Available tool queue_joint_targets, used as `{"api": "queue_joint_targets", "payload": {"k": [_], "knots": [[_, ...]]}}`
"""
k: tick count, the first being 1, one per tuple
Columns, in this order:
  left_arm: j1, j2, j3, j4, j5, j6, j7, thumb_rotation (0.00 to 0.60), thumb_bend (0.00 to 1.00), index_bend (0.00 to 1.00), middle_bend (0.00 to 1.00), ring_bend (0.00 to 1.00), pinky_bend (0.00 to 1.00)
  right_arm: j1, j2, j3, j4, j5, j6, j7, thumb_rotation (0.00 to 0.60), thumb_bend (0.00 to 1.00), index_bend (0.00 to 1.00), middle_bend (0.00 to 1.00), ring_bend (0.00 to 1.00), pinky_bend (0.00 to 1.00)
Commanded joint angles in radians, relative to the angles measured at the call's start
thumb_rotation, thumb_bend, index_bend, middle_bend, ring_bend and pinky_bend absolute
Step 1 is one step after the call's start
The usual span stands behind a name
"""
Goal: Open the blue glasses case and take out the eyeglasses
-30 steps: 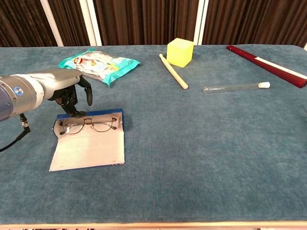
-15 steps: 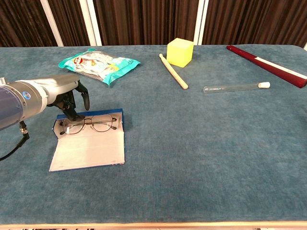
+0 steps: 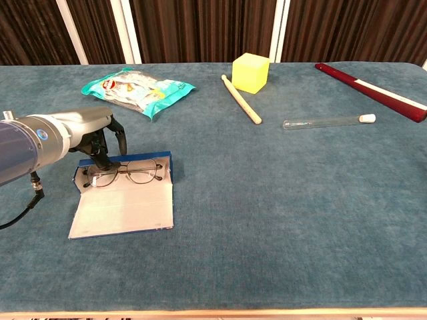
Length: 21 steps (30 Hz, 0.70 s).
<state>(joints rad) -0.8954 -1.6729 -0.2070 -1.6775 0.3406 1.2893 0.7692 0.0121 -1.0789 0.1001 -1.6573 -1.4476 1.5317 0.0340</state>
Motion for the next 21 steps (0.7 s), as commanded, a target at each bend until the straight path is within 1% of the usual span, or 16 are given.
{"api": "queue_joint_targets", "payload": {"k": [1,13,21], "knots": [[0.002,-0.002,-0.004,0.0,0.0,-0.001,0.001,0.6,0.39,0.45,1.0,1.0,1.0,0.0,0.0,0.0,0.0,0.0,0.001,0.0,0.6,0.16,0.0,0.0,0.0,0.19],[0.005,-0.015,-0.022,0.009,-0.001,-0.008,0.009,0.6,0.39,0.46,1.0,1.0,1.0,0.0,0.001,0.002,0.0,0.001,0.002,0.001,0.6,0.16,0.0,0.0,0.0,0.19],[0.01,-0.022,-0.021,0.016,0.001,-0.012,0.025,0.6,0.39,0.46,1.0,1.0,1.0,0.0,0.001,0.002,-0.001,0.002,0.002,0.001,0.6,0.16,0.0,0.0,0.0,0.19]]}}
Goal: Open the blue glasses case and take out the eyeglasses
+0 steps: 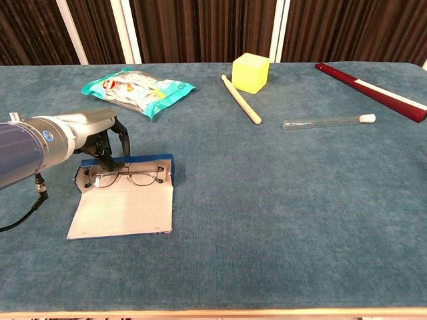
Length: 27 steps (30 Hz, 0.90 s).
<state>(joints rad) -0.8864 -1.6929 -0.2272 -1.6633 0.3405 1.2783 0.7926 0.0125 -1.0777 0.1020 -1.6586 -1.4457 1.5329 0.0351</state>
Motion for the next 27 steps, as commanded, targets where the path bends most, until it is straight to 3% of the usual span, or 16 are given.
{"api": "queue_joint_targets", "payload": {"k": [1,6,11,19,27], "knots": [[0.001,-0.004,-0.001,0.003,0.001,-0.002,0.002,0.6,0.39,0.46,1.0,1.0,1.0,0.0,0.0,0.0,0.0,0.0,0.001,0.0,0.6,0.16,0.0,0.0,0.0,0.19],[0.004,-0.011,-0.008,0.009,0.005,-0.003,0.004,0.6,0.41,0.49,1.0,1.0,1.0,0.0,0.0,0.0,0.0,0.0,0.001,0.0,0.6,0.16,0.0,0.0,0.0,0.19],[0.008,-0.015,-0.012,0.013,0.01,-0.002,0.006,0.6,0.49,0.54,1.0,1.0,1.0,-0.001,0.0,-0.001,0.0,-0.003,0.003,0.002,0.6,0.16,0.0,0.0,0.0,0.19],[0.016,-0.002,-0.027,0.01,0.025,-0.001,0.0,0.6,0.49,0.55,1.0,1.0,1.0,-0.001,0.001,-0.001,0.0,-0.002,0.002,0.002,0.6,0.16,0.0,0.0,0.0,0.19],[0.022,0.039,-0.033,0.023,0.126,0.029,-0.015,0.6,0.5,0.55,1.0,1.0,1.0,-0.001,0.0,0.0,0.0,-0.001,0.003,-0.002,0.6,0.16,0.0,0.0,0.0,0.19]]}}
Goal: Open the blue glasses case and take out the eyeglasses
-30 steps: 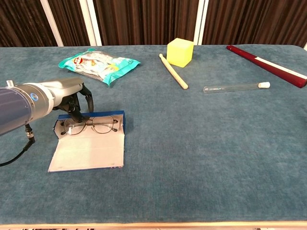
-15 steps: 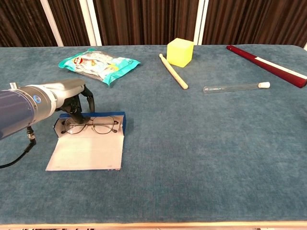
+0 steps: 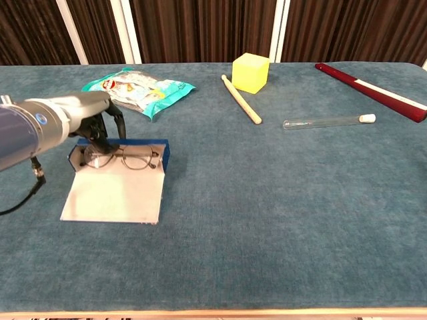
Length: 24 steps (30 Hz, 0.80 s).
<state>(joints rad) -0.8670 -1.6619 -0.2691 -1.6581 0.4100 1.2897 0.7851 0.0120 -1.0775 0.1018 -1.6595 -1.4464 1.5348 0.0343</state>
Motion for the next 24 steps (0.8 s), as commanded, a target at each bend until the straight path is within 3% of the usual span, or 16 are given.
{"api": "queue_joint_targets", "payload": {"k": [1,12,24], "knots": [[0.006,0.008,0.021,0.032,0.092,0.024,-0.014,0.6,0.5,0.55,1.0,1.0,1.0,0.0,-0.001,0.001,0.001,-0.001,0.003,-0.002,0.6,0.16,0.0,0.0,0.0,0.19],[0.077,-0.001,0.117,0.214,0.341,0.038,-0.133,0.6,0.5,0.55,1.0,1.0,1.0,0.0,-0.001,0.002,0.001,0.002,0.002,-0.001,0.6,0.16,0.0,0.0,0.0,0.19],[0.139,-0.005,0.137,0.342,0.388,-0.003,-0.177,0.6,0.5,0.55,1.0,1.0,1.0,0.0,-0.003,0.001,-0.001,0.002,0.0,-0.007,0.6,0.16,0.0,0.0,0.0,0.19]]}}
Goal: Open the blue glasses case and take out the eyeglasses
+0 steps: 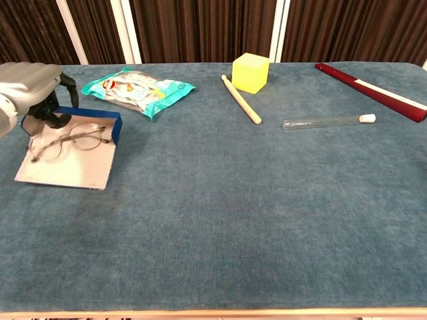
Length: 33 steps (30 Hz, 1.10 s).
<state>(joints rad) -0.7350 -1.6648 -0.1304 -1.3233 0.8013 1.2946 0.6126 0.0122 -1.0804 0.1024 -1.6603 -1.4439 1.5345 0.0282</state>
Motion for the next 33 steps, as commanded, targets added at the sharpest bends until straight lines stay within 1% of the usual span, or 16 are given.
{"api": "queue_joint_targets", "payload": {"k": [1,6,9,10,12,14,16,18,21,24,26,28,30,33], "knots": [[0.01,-0.003,-0.002,0.012,-0.004,-0.011,-0.004,0.6,0.5,0.55,1.0,1.0,1.0,0.0,0.0,0.0,0.0,0.0,0.001,-0.001,0.6,0.16,0.0,0.0,0.0,0.19],[0.021,-0.011,-0.009,0.026,-0.009,-0.022,-0.003,0.6,0.5,0.54,1.0,1.0,1.0,-0.001,0.0,0.0,-0.001,0.0,0.001,0.0,0.6,0.16,0.0,0.0,0.0,0.19],[0.024,-0.014,-0.017,0.031,-0.017,-0.029,0.005,0.6,0.49,0.52,1.0,1.0,1.0,0.0,0.001,0.0,-0.001,0.001,-0.001,0.0,0.6,0.16,0.0,0.0,0.0,0.19],[0.025,-0.016,-0.023,0.033,-0.023,-0.033,0.011,0.6,0.47,0.49,1.0,1.0,1.0,0.0,0.001,0.0,-0.001,0.0,-0.001,0.001,0.6,0.16,0.0,0.0,0.0,0.19],[0.027,-0.018,-0.037,0.03,-0.045,-0.042,0.024,0.6,0.36,0.4,1.0,0.99,1.0,0.0,0.002,0.0,-0.001,0.0,-0.001,0.001,0.6,0.16,0.0,0.0,0.0,0.19],[0.028,-0.016,-0.05,0.019,-0.071,-0.051,0.044,0.6,0.2,0.29,1.0,0.99,1.0,0.0,0.002,0.0,-0.001,0.0,0.0,0.001,0.6,0.16,0.0,0.0,0.0,0.19],[0.028,-0.011,-0.064,0.001,-0.087,-0.052,0.061,0.6,0.11,0.25,1.0,0.99,1.0,0.0,0.002,0.0,-0.001,0.0,0.0,0.001,0.6,0.16,0.0,0.0,0.0,0.19],[0.03,-0.004,-0.076,-0.014,-0.085,-0.049,0.062,0.6,0.08,0.24,1.0,0.99,1.0,0.0,0.002,-0.001,-0.001,0.0,0.0,0.001,0.6,0.16,0.0,0.0,0.0,0.19],[0.035,0.009,-0.09,-0.034,-0.082,-0.045,0.057,0.6,0.09,0.24,1.0,0.99,1.0,-0.001,0.002,-0.001,-0.002,-0.003,0.001,0.0,0.6,0.16,0.0,0.0,0.0,0.19],[0.045,0.028,-0.094,-0.07,-0.075,-0.038,0.053,0.6,0.15,0.3,1.0,0.99,1.0,-0.001,0.002,-0.001,-0.002,-0.002,0.001,0.001,0.6,0.16,0.0,0.0,0.0,0.19],[0.062,0.052,-0.088,-0.127,-0.062,-0.032,0.039,0.6,0.2,0.35,1.0,0.99,1.0,-0.001,0.003,0.0,-0.002,0.0,0.001,0.002,0.6,0.16,0.0,0.0,0.0,0.19],[0.083,0.078,-0.072,-0.187,-0.048,-0.029,0.024,0.6,0.22,0.38,1.0,0.99,1.0,-0.001,0.003,-0.001,-0.001,0.0,0.0,0.001,0.6,0.16,0.0,0.0,0.0,0.19],[0.109,0.111,-0.04,-0.254,-0.032,-0.028,0.02,0.6,0.24,0.4,1.0,1.0,1.0,-0.001,0.003,-0.001,-0.002,0.0,-0.002,0.001,0.6,0.16,0.0,0.0,0.0,0.19],[0.137,0.147,-0.001,-0.325,-0.028,-0.032,0.024,0.6,0.26,0.42,1.0,1.0,1.0,0.0,0.003,-0.003,-0.005,-0.001,-0.003,0.001,0.6,0.16,0.0,0.0,0.0,0.19]]}}
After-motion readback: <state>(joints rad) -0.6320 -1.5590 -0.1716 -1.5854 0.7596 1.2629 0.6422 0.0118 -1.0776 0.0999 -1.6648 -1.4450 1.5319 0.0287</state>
